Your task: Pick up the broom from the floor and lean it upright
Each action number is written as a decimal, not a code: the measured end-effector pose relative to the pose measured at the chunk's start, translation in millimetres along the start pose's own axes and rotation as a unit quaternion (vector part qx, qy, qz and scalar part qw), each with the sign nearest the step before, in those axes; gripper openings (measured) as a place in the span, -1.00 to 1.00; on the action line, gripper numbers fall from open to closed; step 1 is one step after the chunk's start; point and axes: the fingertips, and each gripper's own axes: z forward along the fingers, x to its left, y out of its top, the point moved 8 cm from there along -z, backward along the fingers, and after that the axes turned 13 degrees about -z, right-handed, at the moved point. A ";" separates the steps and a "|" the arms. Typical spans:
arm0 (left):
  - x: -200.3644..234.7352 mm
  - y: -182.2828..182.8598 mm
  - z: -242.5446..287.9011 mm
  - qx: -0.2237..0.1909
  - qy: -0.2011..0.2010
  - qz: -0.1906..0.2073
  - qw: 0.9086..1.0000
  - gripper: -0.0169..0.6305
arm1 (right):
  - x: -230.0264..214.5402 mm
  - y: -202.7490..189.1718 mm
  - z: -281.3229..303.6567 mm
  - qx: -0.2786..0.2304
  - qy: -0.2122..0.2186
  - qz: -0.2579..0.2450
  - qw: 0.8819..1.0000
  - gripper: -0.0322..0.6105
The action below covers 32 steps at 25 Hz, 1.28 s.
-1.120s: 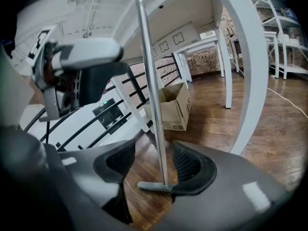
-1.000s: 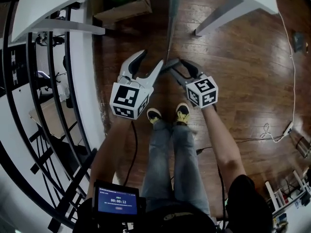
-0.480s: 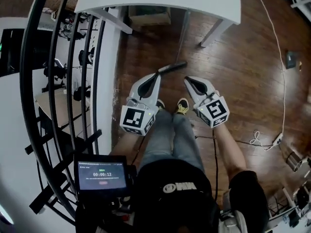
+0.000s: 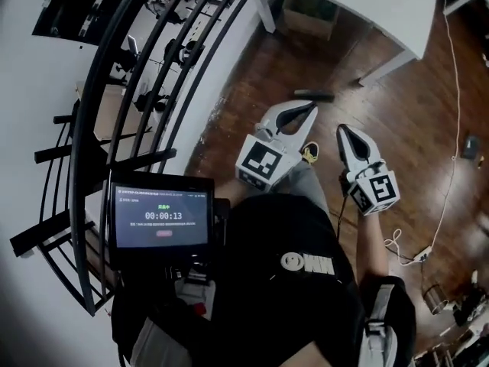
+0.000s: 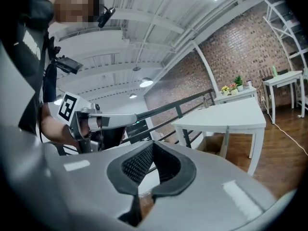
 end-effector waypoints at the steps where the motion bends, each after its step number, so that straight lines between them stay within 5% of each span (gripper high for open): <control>1: -0.9 1.0 1.1 -0.003 -0.003 -0.001 1.000 -0.90 | -0.5 0.6 2.4 0.000 0.001 -0.001 1.000 -0.89; 8: 5.5 25.8 18.7 -0.049 0.000 -0.004 0.999 -0.90 | -23.6 32.8 28.9 -0.036 0.007 -0.038 0.999 -0.89; 15: -34.1 2.9 -46.2 -0.042 -0.009 -0.010 0.999 -0.90 | 45.7 33.5 -23.3 -0.010 -0.009 -0.047 0.999 -0.89; 24: -4.1 45.8 43.2 -0.083 0.025 -0.067 0.994 -0.90 | -42.0 91.0 21.2 -0.040 0.029 -0.100 0.994 -0.89; 32: 15.8 26.6 16.0 -0.063 0.013 0.004 0.998 -0.90 | -9.2 46.6 52.4 -0.058 -0.014 -0.040 0.997 -0.89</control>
